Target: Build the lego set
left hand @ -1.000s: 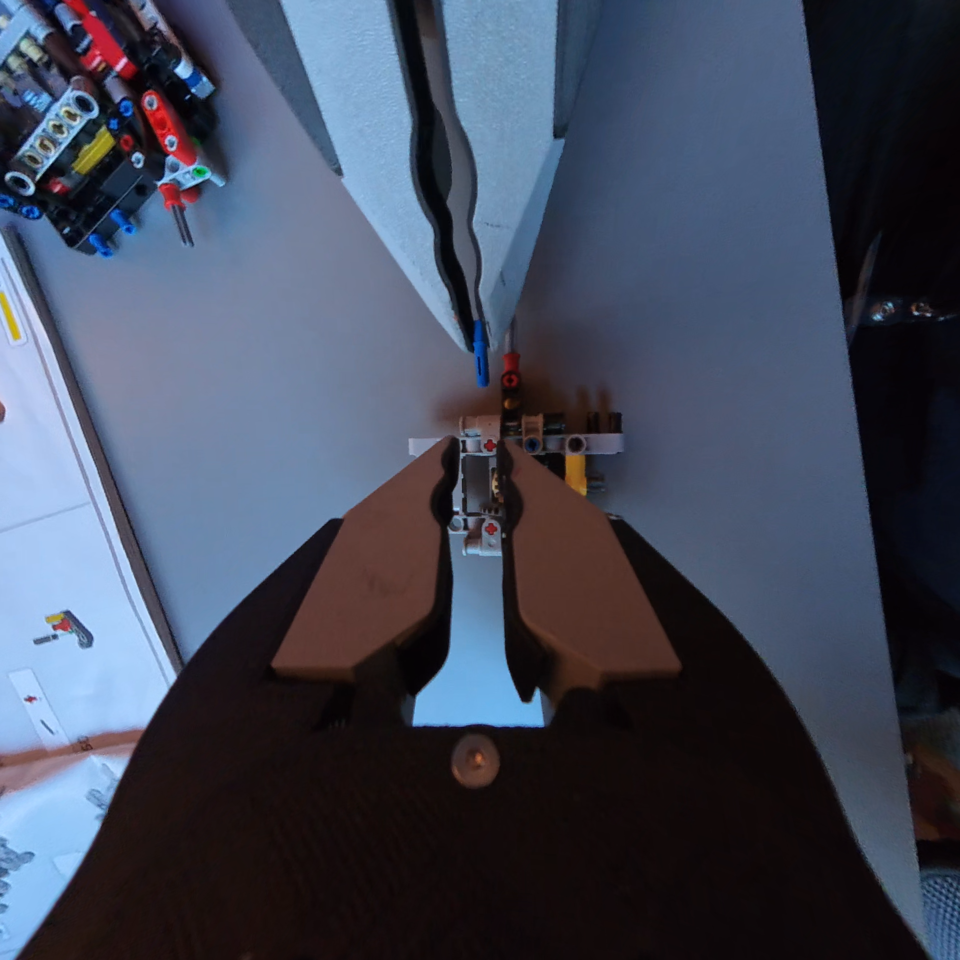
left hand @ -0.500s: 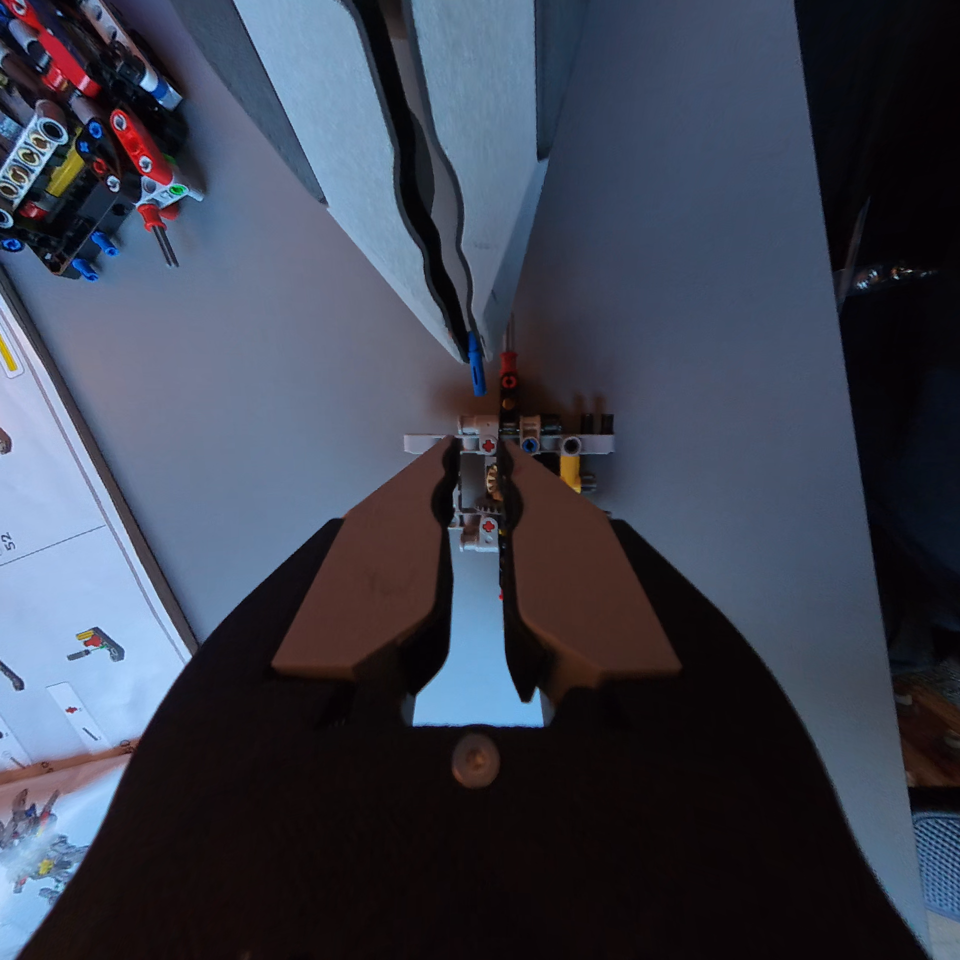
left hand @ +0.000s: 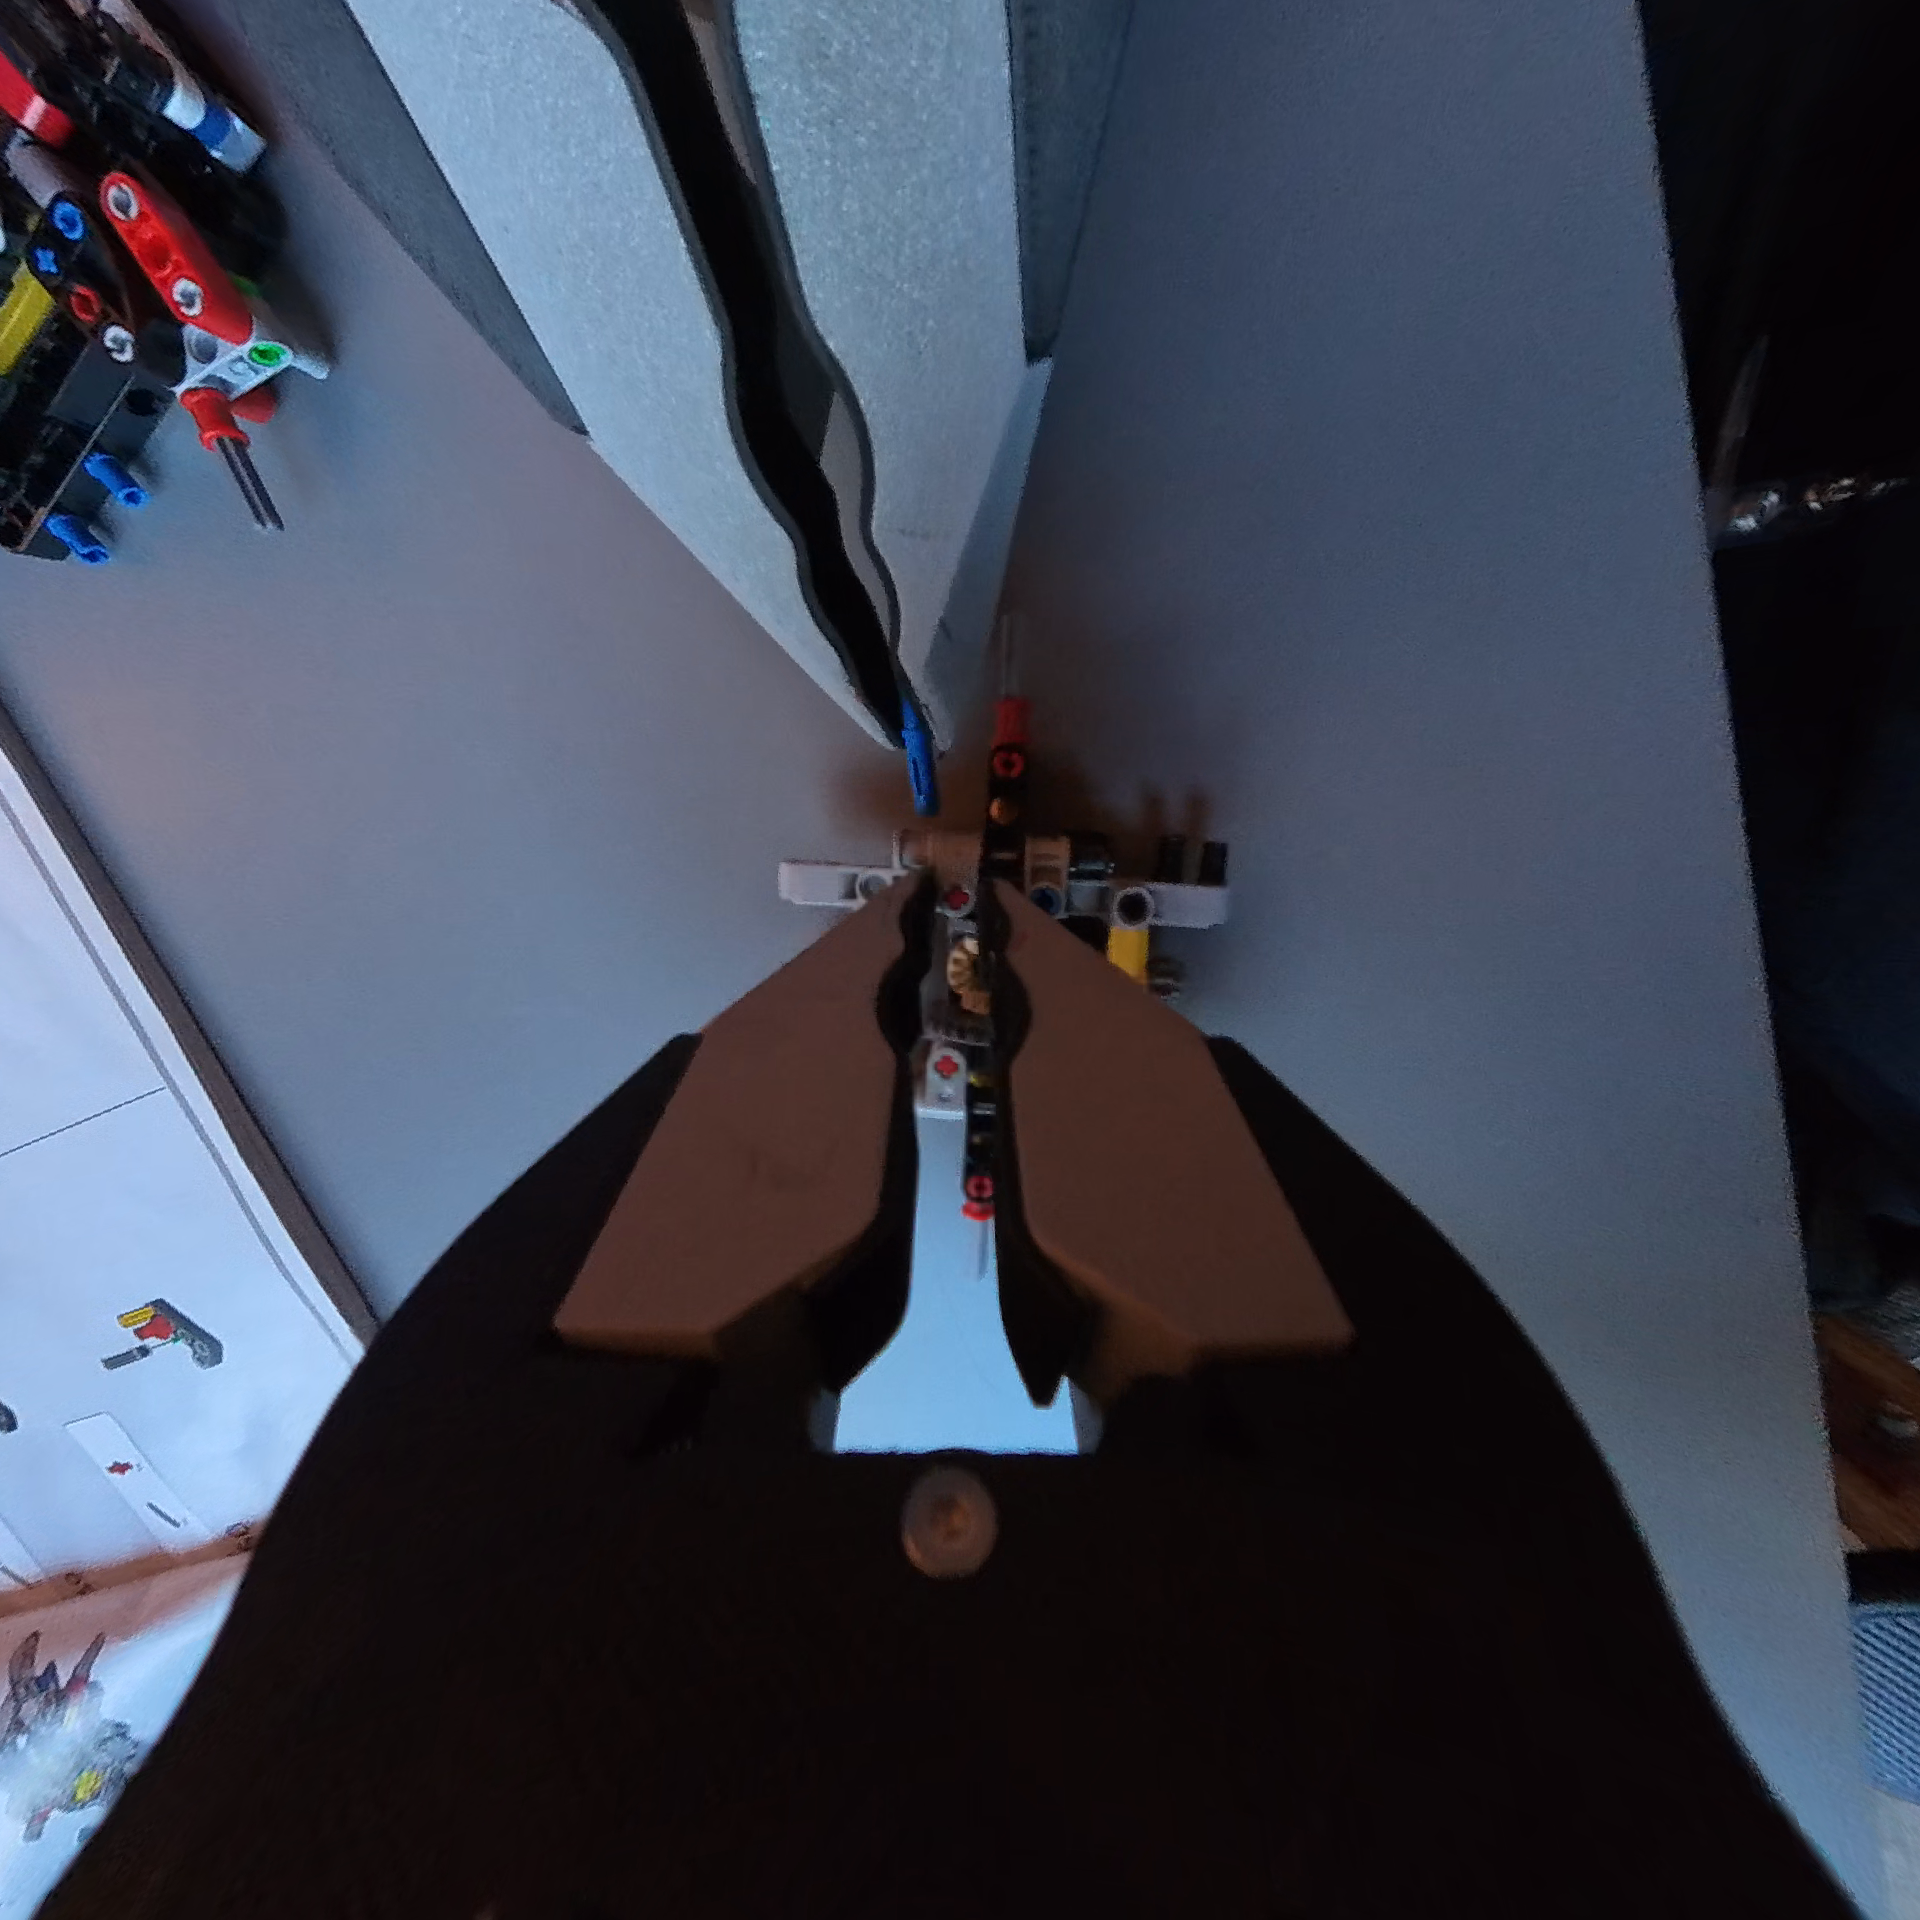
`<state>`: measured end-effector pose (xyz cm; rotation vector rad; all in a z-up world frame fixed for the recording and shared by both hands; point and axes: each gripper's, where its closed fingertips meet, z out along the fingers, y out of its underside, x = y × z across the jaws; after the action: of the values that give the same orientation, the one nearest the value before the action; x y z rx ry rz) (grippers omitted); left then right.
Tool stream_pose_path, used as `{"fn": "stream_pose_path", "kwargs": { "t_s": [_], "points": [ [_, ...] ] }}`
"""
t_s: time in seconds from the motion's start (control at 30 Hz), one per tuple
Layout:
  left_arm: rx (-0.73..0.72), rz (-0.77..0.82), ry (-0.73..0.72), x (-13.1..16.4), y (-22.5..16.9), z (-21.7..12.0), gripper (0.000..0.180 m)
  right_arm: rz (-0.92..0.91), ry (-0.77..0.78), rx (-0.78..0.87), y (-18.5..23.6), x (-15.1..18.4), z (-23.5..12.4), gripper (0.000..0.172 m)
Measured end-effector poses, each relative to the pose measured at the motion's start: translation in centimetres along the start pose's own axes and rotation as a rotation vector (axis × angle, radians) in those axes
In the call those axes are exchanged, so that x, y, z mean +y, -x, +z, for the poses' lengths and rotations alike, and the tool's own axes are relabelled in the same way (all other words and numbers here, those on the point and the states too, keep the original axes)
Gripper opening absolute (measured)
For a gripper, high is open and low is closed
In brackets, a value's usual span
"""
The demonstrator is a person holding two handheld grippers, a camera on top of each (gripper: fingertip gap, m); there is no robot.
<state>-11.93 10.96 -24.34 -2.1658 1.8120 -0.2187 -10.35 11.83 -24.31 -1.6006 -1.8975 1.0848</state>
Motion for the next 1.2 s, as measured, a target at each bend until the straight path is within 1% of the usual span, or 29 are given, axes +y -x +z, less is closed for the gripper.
{"fn": "stream_pose_path", "kwargs": {
  "t_s": [0.3, 0.5, 0.63, 0.77, 0.97, 1.2],
  "points": [
    [0.007, -0.046, -0.053, 0.0, 0.0, 0.0, 0.005, 0.031, 0.003, 0.006, -0.2, -0.1, 0.3, 0.002],
    [-0.049, -0.038, -0.083, 0.0, -0.1, 0.0, 0.005, 0.098, -0.015, -0.030, -0.1, -0.3, 0.3, 0.002],
    [-0.070, -0.064, -0.128, 0.0, -0.1, -0.1, 0.004, 0.247, -0.021, -0.117, -0.1, -0.3, 0.4, 0.002],
    [-0.101, -0.084, -0.156, 0.2, -0.1, -0.2, 0.004, 0.307, -0.032, -0.116, -0.1, -0.5, 0.7, 0.002],
    [-0.143, -0.162, -0.213, 0.5, -0.1, -0.4, 0.004, 0.631, -0.103, -0.207, -0.2, -0.9, 1.1, 0.001],
    [-0.148, -0.236, -0.297, 1.1, -0.4, -0.6, 0.004, 0.819, -0.160, -0.207, 0.2, -1.2, 1.9, 0.001]
  ]
}}
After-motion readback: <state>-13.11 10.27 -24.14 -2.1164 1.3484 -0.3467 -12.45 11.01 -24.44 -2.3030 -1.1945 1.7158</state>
